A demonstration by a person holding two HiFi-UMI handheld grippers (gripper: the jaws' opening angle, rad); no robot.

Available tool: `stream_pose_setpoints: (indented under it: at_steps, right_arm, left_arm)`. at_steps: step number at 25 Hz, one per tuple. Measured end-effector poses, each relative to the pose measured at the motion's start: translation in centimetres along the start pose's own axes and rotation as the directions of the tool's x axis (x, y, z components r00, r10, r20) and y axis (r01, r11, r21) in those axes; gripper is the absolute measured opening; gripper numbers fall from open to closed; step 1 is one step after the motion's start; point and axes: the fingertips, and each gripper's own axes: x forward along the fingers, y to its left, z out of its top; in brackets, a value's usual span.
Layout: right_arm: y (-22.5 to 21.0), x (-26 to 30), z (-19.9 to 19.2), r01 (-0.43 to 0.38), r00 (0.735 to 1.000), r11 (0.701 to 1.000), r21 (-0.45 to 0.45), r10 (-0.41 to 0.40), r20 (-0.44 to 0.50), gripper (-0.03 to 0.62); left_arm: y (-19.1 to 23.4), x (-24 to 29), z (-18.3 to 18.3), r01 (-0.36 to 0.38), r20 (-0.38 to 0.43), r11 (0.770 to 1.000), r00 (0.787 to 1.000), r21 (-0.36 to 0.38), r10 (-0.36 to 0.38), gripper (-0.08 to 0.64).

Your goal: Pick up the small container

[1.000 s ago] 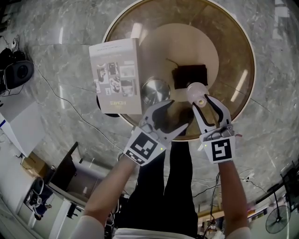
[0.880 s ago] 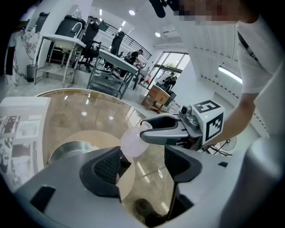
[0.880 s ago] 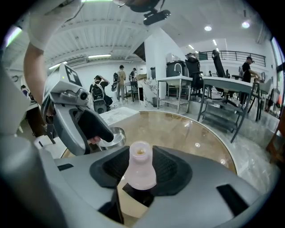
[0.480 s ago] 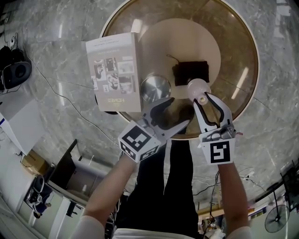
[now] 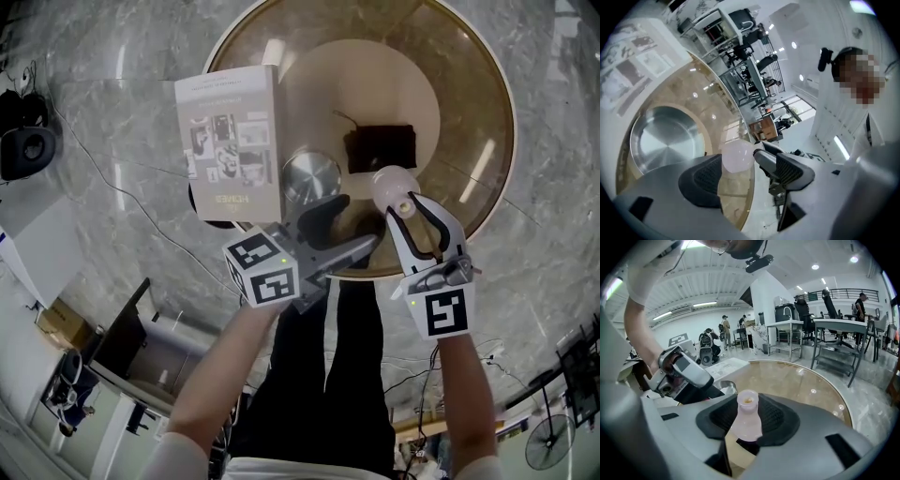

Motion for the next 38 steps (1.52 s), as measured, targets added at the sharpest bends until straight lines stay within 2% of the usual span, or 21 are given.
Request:
stream_pose_setpoints:
  at_steps: [4,8,12,16,18,21,23,28,32,36,38]
  right_arm:
    - [0.3,-0.9,1.2,-0.041,0.999,0.999,-0.014,0.041,-0.004,0.147]
    - [0.9,-2.1,2.7,-0.067,0.998,0.998,-0.016,0.067,-0.016,0.147]
    - [1.2,-3.0,4.1,-0.082,0.997,0.997,-0.003,0.082,-0.005,0.147]
    - [1.3,-3.6,5.1,-0.106,0.994,0.994,-0.02,0.106,-0.016,0.147]
    - [1.4,-3.9,5.6,-0.116,0.993,0.993,-0.026,0.115,-0.016,0.147]
    - [1.8,-4.5,6.7,-0.133,0.991,0.99,-0.036,0.132,-0.019,0.147]
    - [2.2,-5.1,7.5,-0.143,0.99,0.989,-0.035,0.143,-0.016,0.147]
    - [3.2,-6.3,9.6,-0.163,0.987,0.986,-0.045,0.163,-0.01,0.147]
    - [3.4,-7.7,11.8,-0.16,0.987,0.985,-0.059,0.16,0.002,0.147]
    - [3.2,-9.6,14.3,-0.152,0.988,0.986,-0.068,0.154,0.023,0.147]
    - [3.2,-10.6,15.5,-0.152,0.987,0.986,-0.07,0.155,0.038,0.147]
  left_arm:
    - [-0.6,0.0,0.7,0.083,0.062,0.981,0.995,-0.178,-0.073,0.373]
    - [-1.3,0.2,1.4,0.164,0.135,0.936,0.983,-0.312,-0.128,0.402]
    - [-1.7,0.5,1.6,0.226,0.192,0.887,0.968,-0.402,-0.16,0.431]
    - [-2.0,0.8,2.3,0.278,0.257,0.848,0.951,-0.452,-0.174,0.453]
    - [-2.4,1.1,2.5,0.32,0.284,0.817,0.938,-0.48,-0.2,0.462]
    - [-3.3,1.4,2.9,0.404,0.333,0.748,0.908,-0.528,-0.255,0.472]
    - [-4.3,1.4,3.3,0.447,0.36,0.713,0.888,-0.54,-0.284,0.472]
    - [-7.4,1.5,4.3,0.502,0.362,0.686,0.862,-0.526,-0.353,0.445]
    - [-9.5,0.8,5.2,0.557,0.391,0.646,0.829,-0.522,-0.399,0.334]
    - [-12.5,0.2,6.3,0.577,0.403,0.637,0.815,-0.511,-0.416,0.325]
    - [-14.0,-0.2,6.7,0.577,0.405,0.637,0.815,-0.511,-0.414,0.324]
